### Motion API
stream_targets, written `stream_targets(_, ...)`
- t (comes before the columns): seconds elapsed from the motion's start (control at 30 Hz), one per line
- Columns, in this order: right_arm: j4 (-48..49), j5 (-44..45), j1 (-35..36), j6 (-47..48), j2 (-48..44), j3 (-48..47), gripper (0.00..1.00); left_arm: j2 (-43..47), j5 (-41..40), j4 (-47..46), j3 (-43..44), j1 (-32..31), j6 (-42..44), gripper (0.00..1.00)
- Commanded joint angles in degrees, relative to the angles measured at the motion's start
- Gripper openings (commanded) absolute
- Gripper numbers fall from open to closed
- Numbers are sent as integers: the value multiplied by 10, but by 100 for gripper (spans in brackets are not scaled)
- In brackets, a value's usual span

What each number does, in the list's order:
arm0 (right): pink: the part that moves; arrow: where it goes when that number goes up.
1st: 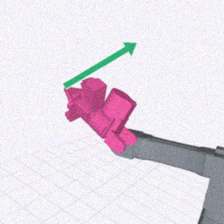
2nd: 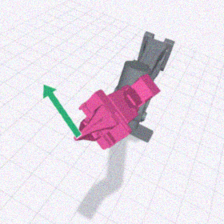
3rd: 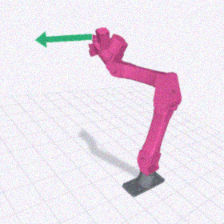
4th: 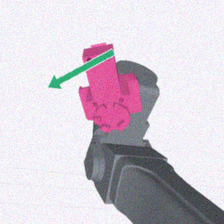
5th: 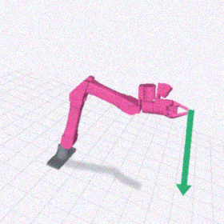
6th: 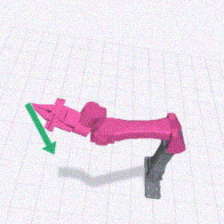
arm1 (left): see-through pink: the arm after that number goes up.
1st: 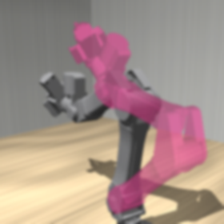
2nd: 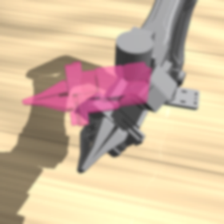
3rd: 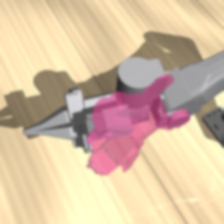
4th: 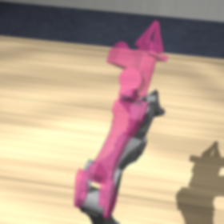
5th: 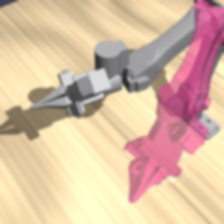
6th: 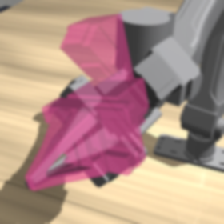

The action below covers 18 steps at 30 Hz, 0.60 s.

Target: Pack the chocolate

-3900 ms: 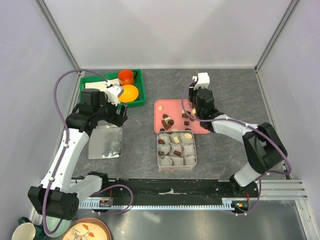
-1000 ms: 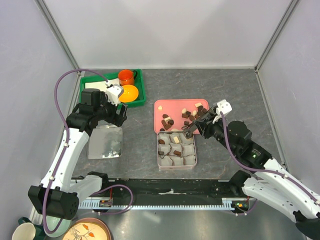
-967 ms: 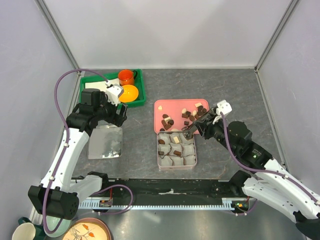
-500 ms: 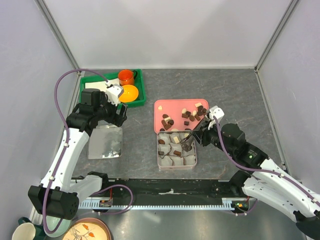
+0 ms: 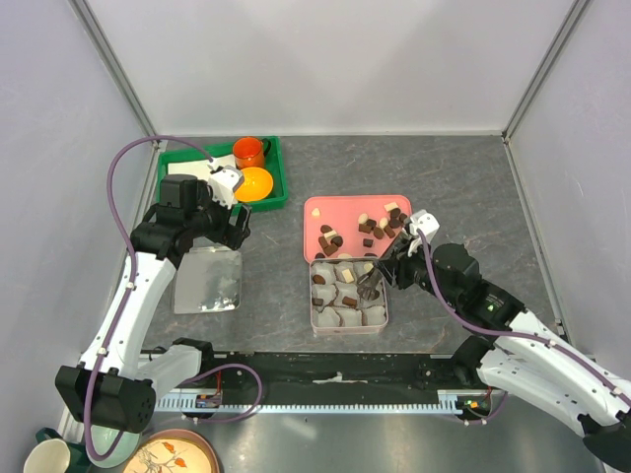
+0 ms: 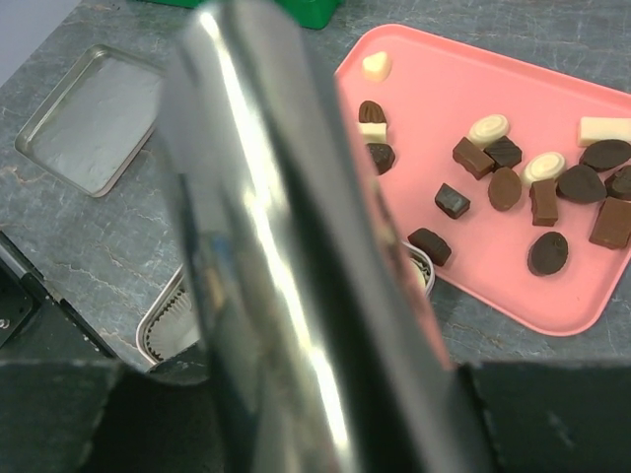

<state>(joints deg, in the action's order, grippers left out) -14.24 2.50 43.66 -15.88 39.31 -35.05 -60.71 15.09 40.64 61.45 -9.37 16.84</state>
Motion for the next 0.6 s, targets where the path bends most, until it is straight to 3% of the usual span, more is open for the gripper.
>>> stream_targets(0.0,34,11,4,-3,0,-7,38,6,-3,-3,4,2,6,91)
stream_targets(0.4,35,18,3,7,13,-33,46,11,-8,-3,2,2,10,92)
stream_targets(0.57,45,22,3,15,15,-52,39,13,-9,-4,2,2,12,93)
